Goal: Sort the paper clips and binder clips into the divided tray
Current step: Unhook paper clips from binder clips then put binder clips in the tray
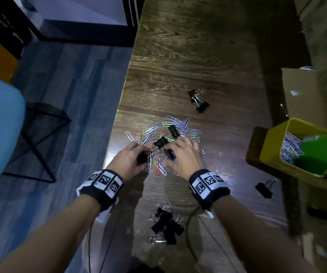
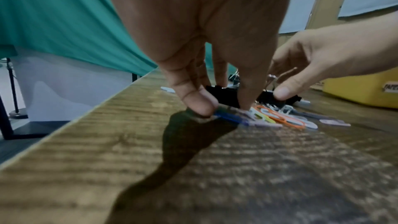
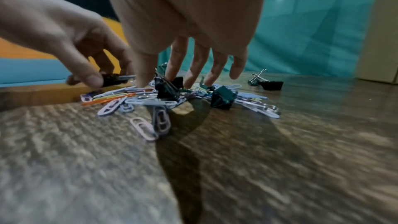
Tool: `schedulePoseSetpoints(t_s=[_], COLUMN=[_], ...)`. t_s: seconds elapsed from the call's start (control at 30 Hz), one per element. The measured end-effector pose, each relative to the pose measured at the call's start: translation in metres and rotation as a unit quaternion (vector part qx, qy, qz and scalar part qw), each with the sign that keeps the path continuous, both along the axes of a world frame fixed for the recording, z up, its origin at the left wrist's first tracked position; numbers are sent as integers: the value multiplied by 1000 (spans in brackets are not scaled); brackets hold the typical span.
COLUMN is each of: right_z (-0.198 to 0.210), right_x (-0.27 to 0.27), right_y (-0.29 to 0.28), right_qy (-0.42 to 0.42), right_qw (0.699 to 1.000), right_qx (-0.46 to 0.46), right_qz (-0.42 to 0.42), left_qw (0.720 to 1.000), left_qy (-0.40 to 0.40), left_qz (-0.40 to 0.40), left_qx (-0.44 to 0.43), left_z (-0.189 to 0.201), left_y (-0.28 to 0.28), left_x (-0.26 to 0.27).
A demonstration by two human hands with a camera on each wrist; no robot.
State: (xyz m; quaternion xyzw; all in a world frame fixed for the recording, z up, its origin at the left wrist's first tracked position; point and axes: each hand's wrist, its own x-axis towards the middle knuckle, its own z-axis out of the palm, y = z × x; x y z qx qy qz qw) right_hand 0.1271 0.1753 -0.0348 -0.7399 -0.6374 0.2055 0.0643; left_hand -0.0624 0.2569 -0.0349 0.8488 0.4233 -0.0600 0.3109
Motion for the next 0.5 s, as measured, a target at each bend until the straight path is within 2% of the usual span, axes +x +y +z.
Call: schedulePoseSetpoints(t_s=[0.13, 0.23, 0.4, 0.5], right_z=[-6, -6, 11, 13], right_x=[-3, 1, 41, 85], right_y=[0, -1, 2, 2], right_qy=[34, 52, 88, 42], right_qw=[997, 985, 945, 924], right_qx=[58, 150, 236, 264], right_qz=[-30, -67, -211, -272], left_qw=[998, 996, 999, 998], left_qy=[-52, -65, -3, 54], left_qz=[-26, 5, 22, -30], left_qx=[15, 54, 37, 30], left_z=[12, 18, 9, 9], left_y=[31, 70, 123, 129], left_x=[-9, 11, 66, 86])
